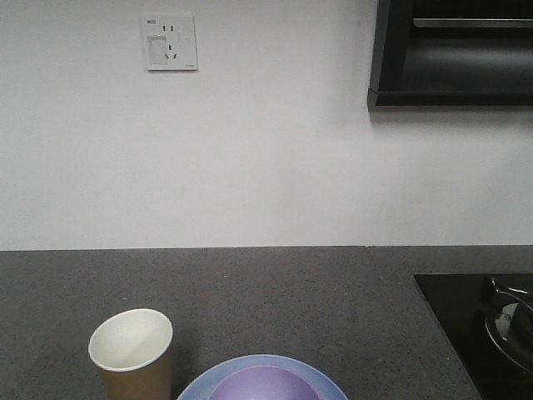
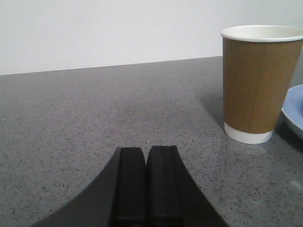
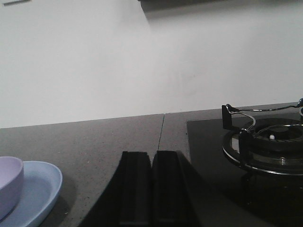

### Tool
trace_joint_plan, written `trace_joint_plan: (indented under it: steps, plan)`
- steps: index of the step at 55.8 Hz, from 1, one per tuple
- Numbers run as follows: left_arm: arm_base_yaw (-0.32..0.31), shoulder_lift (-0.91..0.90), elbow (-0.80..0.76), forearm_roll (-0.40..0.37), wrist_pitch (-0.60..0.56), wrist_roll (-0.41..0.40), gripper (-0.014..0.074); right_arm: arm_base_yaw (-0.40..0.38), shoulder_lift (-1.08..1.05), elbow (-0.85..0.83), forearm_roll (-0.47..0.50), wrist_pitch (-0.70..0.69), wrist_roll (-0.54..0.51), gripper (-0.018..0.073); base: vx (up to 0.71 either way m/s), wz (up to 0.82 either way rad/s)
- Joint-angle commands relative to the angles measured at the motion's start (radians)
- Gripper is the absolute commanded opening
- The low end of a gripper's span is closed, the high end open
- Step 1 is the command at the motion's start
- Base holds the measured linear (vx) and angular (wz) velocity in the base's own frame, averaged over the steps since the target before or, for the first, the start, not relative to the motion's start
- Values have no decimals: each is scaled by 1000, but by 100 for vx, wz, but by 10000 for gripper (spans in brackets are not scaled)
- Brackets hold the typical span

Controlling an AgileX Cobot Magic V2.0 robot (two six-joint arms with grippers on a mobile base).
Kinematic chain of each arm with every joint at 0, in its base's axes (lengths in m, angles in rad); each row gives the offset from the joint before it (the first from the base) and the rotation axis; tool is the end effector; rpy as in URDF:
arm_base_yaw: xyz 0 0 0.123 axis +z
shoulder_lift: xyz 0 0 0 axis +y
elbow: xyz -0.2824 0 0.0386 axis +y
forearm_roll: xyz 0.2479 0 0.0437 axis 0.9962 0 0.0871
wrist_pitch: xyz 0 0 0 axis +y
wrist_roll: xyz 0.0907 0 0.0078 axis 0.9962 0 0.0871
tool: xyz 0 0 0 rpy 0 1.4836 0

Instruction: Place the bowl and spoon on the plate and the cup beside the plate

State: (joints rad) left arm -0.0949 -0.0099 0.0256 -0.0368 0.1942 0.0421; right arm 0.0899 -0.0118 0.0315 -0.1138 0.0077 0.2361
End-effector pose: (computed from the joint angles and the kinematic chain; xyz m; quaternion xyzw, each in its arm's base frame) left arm 0.0558 -0.0060 0.1873 0.0401 0.7480 -0.0321 0.6617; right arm 0.0565 0.0050 0.2024 0.0114 0.6855 0.0768 0.7239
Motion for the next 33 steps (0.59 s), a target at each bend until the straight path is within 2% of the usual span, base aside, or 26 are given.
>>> trace_joint_plan:
  steps: [1, 33]
  plan:
    - [-2, -7, -26, -7, -79, -1, -6, -7, -4, 3, -13, -89, 1, -9, 0, 0]
    - [-2, -7, -26, -7, -79, -1, -6, -7, -4, 3, -13, -88, 1, -9, 0, 0]
